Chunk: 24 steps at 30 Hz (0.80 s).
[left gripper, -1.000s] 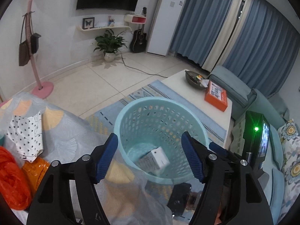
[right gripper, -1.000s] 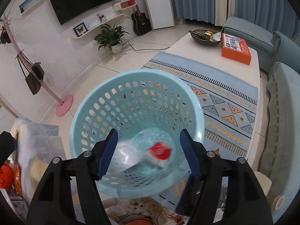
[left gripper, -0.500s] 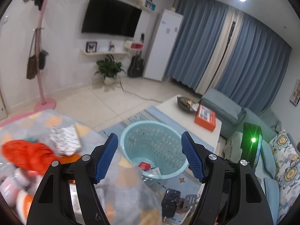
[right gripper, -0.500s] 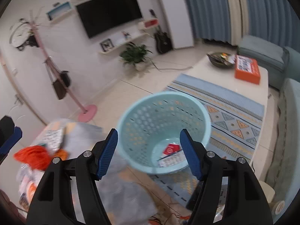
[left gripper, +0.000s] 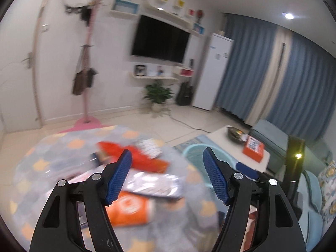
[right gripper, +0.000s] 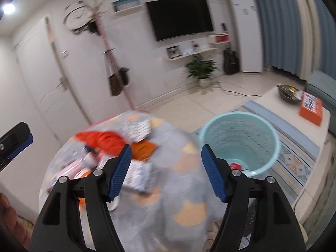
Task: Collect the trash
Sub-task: 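Move both tools back over the table toward the remaining trash, then grasp the red snack box with the left tool while the right tool grasps the orange paper cup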
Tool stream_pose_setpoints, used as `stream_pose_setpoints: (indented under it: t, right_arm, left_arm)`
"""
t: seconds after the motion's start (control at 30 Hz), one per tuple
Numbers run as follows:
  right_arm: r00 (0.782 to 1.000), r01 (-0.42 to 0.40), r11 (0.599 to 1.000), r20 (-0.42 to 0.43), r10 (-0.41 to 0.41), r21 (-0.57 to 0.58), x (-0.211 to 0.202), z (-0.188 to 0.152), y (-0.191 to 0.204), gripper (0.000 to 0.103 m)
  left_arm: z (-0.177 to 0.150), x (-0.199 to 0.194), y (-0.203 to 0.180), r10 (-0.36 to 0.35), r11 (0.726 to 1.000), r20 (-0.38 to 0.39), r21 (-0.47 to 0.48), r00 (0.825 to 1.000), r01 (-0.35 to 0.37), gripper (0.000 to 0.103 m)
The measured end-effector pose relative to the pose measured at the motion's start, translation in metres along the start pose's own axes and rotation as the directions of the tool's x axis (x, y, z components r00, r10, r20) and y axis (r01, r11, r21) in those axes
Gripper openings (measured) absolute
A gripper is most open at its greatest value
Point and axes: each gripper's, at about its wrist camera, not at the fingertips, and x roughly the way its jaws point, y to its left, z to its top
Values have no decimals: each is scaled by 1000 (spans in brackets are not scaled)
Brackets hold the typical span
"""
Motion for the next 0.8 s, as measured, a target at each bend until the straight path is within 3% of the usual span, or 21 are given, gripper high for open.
stream_pose_setpoints:
  t: [0.27,0.43,0.6,0.8]
  right_arm:
    - [988,-116,986,-113,102,-119,31,-28,72,65]
    - [971,-152,974,-210,116,-169,62,-44,99,65]
    - [965,-143,960,-251,81,-239,86,-53,119,65]
    - [953,-175,945,-290,92,-275,96,-61,128,65]
  left_arm:
    - [-30,-28,98,149,982,-54,-107,987,-154,69]
    - [-53,-18,161,234,956,-146,-147,961,-255,69]
    - [-76,0,197,240,944,-218,-173,946,-280,69]
    - [-89,16,209,146,953,-249,-225,957,-204,65]
